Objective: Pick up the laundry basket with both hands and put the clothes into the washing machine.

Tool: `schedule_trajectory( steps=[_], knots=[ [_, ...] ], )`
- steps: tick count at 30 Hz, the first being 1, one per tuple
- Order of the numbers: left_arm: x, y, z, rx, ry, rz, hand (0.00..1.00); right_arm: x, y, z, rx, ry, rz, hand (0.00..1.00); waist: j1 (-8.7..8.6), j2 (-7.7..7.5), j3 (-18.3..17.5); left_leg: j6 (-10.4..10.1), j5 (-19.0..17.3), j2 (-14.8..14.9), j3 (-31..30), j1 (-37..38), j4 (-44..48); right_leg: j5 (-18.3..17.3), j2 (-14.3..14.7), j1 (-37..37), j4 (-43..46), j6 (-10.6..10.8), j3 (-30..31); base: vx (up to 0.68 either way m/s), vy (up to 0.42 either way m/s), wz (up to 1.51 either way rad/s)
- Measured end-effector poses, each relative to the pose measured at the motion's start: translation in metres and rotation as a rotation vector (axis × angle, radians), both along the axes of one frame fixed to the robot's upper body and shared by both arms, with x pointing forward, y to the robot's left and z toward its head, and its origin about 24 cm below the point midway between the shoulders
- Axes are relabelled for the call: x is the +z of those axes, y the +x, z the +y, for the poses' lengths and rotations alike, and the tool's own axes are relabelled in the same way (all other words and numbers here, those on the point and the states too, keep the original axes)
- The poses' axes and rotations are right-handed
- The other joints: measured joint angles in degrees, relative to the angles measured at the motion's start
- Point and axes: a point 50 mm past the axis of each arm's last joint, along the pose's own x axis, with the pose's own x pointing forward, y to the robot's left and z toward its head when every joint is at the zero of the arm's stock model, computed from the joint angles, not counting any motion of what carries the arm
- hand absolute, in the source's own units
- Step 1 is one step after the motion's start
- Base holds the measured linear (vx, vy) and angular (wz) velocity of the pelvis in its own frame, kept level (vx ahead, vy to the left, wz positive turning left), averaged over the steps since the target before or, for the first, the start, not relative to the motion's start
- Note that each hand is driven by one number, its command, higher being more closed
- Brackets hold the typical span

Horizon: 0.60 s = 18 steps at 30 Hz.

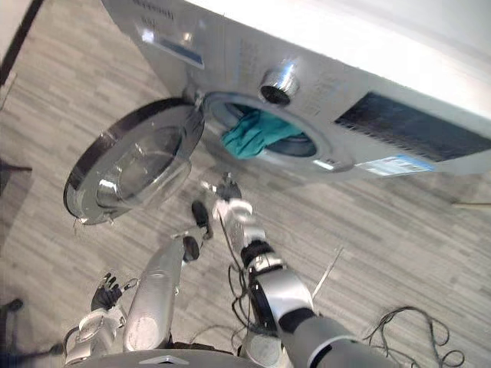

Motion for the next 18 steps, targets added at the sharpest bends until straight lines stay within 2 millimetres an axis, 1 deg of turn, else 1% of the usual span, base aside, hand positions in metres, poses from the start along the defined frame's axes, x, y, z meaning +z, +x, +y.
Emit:
schedule_trajectory(
  steps=[1, 2, 3, 4, 5, 6, 7, 8, 11, 14, 18],
  knots=[
    [0.003, 0.007, -0.007, -0.007, -0.015, -0.023, 0.00, 0.016, 0.010, -0.012, -0.028, -0.029, -0.037, 0.00, 1.32, 0.80, 0.4, 0.0, 0.0, 0.0, -0.7, -1.7, -0.3, -1.8, -0.6, -2.1, -0.6, -0.4, 0.9, 0.02, -0.034, 0.14],
    [0.005, 0.012, -0.009, -0.009, -0.022, -0.038, 0.00, 0.025, 0.014, -0.017, -0.033, -0.057, -0.058, 0.00, 1.97, 1.02, 0.5, -0.5, 0.1, 0.0, -0.7, -2.7, -0.2, -2.2, -1.4, -2.6, -1.8, -0.3, 0.7, 0.01, -0.040, 0.25],
    [0.009, 0.021, -0.012, 0.009, -0.044, -0.073, 0.00, 0.041, 0.021, -0.028, -0.049, -0.106, -0.096, 0.00, 2.83, 1.35, 0.7, -0.7, 0.7, -0.1, -1.1, -4.7, -0.1, -2.0, -3.0, -3.0, -6.0, -0.3, -0.1, -0.02, -0.079, 0.43],
    [0.017, 0.031, -0.016, 0.022, -0.071, -0.126, 0.00, 0.054, 0.026, -0.037, -0.057, -0.147, -0.126, 0.00, 3.11, 1.73, 1.1, -1.2, 1.5, -0.3, -2.3, -6.7, 0.2, -1.3, -3.5, -2.3, -11.1, 3.2, -1.9, -0.05, -0.107, 0.49],
    [0.020, 0.035, -0.018, 0.028, -0.081, -0.148, 0.00, 0.060, 0.028, -0.041, -0.059, -0.174, -0.141, 0.00, 3.18, 2.34, 1.4, -1.5, 2.1, -0.2, -3.1, -7.7, 0.2, -1.6, -3.0, -1.9, -11.8, 7.1, -3.4, -0.08, -0.138, 0.48],
    [0.027, 0.040, -0.024, 0.050, -0.116, -0.200, 0.00, 0.072, 0.032, -0.049, -0.072, -0.221, -0.164, 0.00, 3.31, 3.91, 2.2, -1.8, 4.9, 0.1, -4.2, -8.9, -1.0, -1.3, -2.4, -1.6, -11.5, 8.8, -5.9, -0.10, -0.141, 0.37],
    [0.032, 0.044, -0.029, 0.057, -0.141, -0.230, 0.00, 0.075, 0.034, -0.059, -0.088, -0.268, -0.155, 0.00, 3.44, 4.41, 2.4, -2.2, 7.0, -0.1, -4.8, -9.3, -3.5, -1.4, -2.5, -2.8, -10.3, 8.9, -7.3, -0.09, -0.131, 0.31],
    [0.033, 0.045, -0.031, 0.059, -0.149, -0.238, 0.00, 0.074, 0.034, -0.068, -0.098, -0.323, -0.140, 0.00, 3.67, 4.42, 2.4, -2.6, 8.9, -0.4, -4.9, -9.3, -6.1, -1.4, -2.8, -4.0, -9.5, 9.0, -8.1, -0.07, -0.126, 0.21],
    [0.033, 0.046, -0.032, 0.062, -0.156, -0.239, 0.00, 0.072, 0.033, -0.078, -0.092, -0.439, -0.119, 0.00, 3.48, 4.41, 2.4, -3.4, 11.8, -1.0, -4.9, -9.1, -10.6, -1.9, -3.2, -5.6, -8.7, 9.8, -9.4, -0.04, -0.101, 0.10],
    [0.034, 0.047, -0.033, 0.062, -0.145, -0.233, 0.00, 0.073, 0.035, -0.078, -0.084, -0.541, -0.098, 0.00, 3.17, 4.40, 2.4, -3.8, 13.6, -1.5, -4.0, -9.1, -13.7, -2.0, -3.8, -7.6, -8.1, 10.0, -9.4, -0.06, -0.069, 0.00],
    [0.034, 0.051, -0.033, 0.077, -0.119, -0.217, 0.00, 0.074, 0.036, -0.079, -0.096, -0.550, -0.083, 0.00, 3.01, 4.35, 2.4, -3.8, 14.1, -1.6, -3.5, -8.9, -14.7, -2.0, -3.8, -8.0, -8.6, 10.0, -9.4, -0.04, -0.013, -0.03]
  ],
)
